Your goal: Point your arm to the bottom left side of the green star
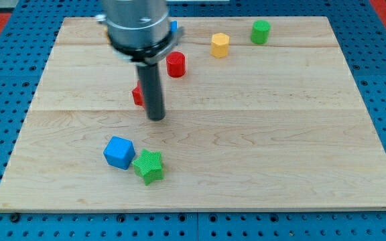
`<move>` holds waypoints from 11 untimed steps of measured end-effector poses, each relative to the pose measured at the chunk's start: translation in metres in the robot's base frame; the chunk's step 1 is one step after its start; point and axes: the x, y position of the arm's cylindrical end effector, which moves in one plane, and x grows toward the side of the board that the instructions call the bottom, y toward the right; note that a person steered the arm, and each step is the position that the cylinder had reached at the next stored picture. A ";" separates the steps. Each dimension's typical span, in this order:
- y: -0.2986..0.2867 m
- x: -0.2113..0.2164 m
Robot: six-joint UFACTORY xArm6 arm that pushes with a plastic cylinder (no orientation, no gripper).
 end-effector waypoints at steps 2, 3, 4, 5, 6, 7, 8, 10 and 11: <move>-0.055 -0.029; -0.038 -0.022; -0.001 -0.029; 0.061 -0.002; 0.112 0.103; 0.097 0.176; 0.053 0.175; -0.046 0.140; -0.011 0.117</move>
